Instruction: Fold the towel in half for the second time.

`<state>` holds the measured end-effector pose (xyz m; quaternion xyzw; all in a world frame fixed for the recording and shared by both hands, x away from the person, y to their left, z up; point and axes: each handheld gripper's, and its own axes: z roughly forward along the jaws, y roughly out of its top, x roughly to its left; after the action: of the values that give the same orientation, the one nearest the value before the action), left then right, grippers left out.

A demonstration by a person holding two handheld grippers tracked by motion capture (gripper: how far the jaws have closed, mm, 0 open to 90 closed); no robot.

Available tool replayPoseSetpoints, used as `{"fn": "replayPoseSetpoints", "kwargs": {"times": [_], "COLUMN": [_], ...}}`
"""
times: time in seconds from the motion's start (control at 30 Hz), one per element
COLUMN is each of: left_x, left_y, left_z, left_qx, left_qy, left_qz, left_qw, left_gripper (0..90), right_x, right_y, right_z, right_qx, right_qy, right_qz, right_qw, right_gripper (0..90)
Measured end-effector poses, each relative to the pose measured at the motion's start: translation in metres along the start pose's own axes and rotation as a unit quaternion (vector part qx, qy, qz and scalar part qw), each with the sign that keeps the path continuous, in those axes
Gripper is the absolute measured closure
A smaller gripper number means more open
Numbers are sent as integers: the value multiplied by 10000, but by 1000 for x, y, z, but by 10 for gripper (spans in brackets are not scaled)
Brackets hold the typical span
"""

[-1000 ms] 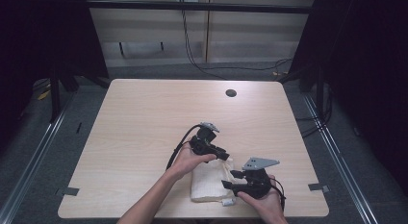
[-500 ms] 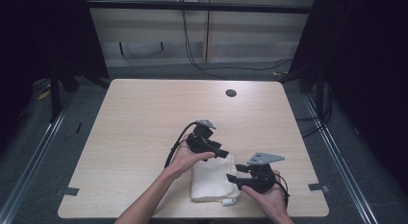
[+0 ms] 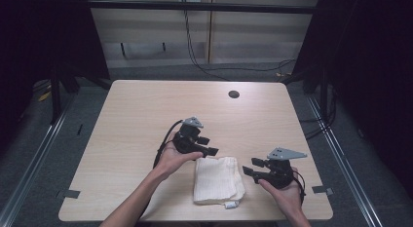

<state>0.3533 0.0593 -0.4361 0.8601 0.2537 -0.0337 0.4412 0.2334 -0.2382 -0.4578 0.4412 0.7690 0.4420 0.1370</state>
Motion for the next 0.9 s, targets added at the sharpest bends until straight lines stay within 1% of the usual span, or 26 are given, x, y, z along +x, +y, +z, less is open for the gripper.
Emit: {"fn": "replayPoseSetpoints", "kwargs": {"times": [0.03, 0.07, 0.1, 0.13, 0.17, 0.2, 0.23, 0.3, 0.33, 0.37, 0.4, 0.43, 0.47, 0.5, 0.53, 0.6, 0.63, 0.67, 0.7, 0.77, 0.8, 0.83, 0.87, 0.9], "left_x": [0, 0, -1, -1, -2, -2, -2, -1, 0, 4, 4, 7, 9, 11, 13, 15, 17, 17, 17, 18, 18, 18, 18, 18], "left_y": [-3, -3, -8, -8, -15, -15, -20, -30, -35, -44, -44, -48, -52, -57, -61, -68, -77, -77, -81, -92, -102, -102, -107, -111], "left_z": [-6, -6, -18, -18, -31, -31, -37, -49, -54, -65, -65, -69, -74, -78, -83, -92, -100, -100, -104, -108, -112, -112, -115, -118], "left_qx": [-25, -25, -49, -49, -62, -62, -96, -93, -98, -70, -70, -17, 9, -22, -55, -75, -147, -147, -188, -188, -174, -174, -146, -158], "left_qy": [50, 50, 102, 102, 171, 171, 183, 283, 334, 347, 347, 359, 443, 522, 528, 699, 804, 804, 830, 927, 968, 968, 984, 1063], "left_qz": [17, 17, 57, 57, 63, 63, 51, 61, 37, -16, -16, -94, -127, -154, -207, -220, -281, -281, -314, -398, -454, -454, -486, -530], "left_qw": [10000, 10000, 9999, 9999, 9998, 9998, 9998, 9995, 9994, 9994, 9994, 9993, 9989, 9985, 9984, 9973, 9963, 9963, 9959, 9947, 9941, 9941, 9939, 9928], "left_gripper": [403, 403, 403, 400, 394, 389, 388, 384, 381, 378, 382, 382, 383, 383, 381, 379, 367, 356, 356, 344, 341, 338, 338, 309], "right_x": [-1, -1, -5, -7, -8, -8, -11, -13, -14, -17, -19, -19, -21, -23, -26, -28, -31, -32, -32, -35, -36, -36, -37, -39], "right_y": [1, 1, 1, 1, 2, 2, 2, 2, 2, 0, -1, -1, -1, -2, -6, -8, -11, -12, -12, -15, -16, -16, -16, -19], "right_z": [-3, -3, -9, -12, -14, -14, -19, -21, -23, -28, -30, -30, -31, -32, -35, -36, -38, -39, -39, -43, -44, -44, -45, -48], "right_qx": [-35, -35, -141, -182, -186, -186, -237, -219, -232, -278, -291, -291, -284, -263, -296, -271, -276, -253, -253, -261, -231, -231, -198, -204], "right_qy": [-42, -42, -78, -76, -86, -86, -123, -152, -196, -257, -297, -297, -345, -380, -431, -456, -517, -547, -547, -588, -579, -579, -557, -609], "right_qz": [5, 5, 51, 74, 92, 92, 137, 102, 71, 150, 170, 170, 192, 214, 275, 277, 292, 292, 292, 302, 308, 308, 307, 324], "right_qw": [10000, 10000, 9999, 9998, 9997, 9997, 9995, 9996, 9995, 9992, 9990, 9990, 9988, 9987, 9983, 9982, 9979, 9978, 9978, 9975, 9976, 9976, 9978, 9974], "right_gripper": [498, 498, 499, 498, 493, 493, 482, 479, 478, 468, 467, 467, 466, 462, 460, 460, 455, 451, 451, 441, 440, 440, 440, 433]}}
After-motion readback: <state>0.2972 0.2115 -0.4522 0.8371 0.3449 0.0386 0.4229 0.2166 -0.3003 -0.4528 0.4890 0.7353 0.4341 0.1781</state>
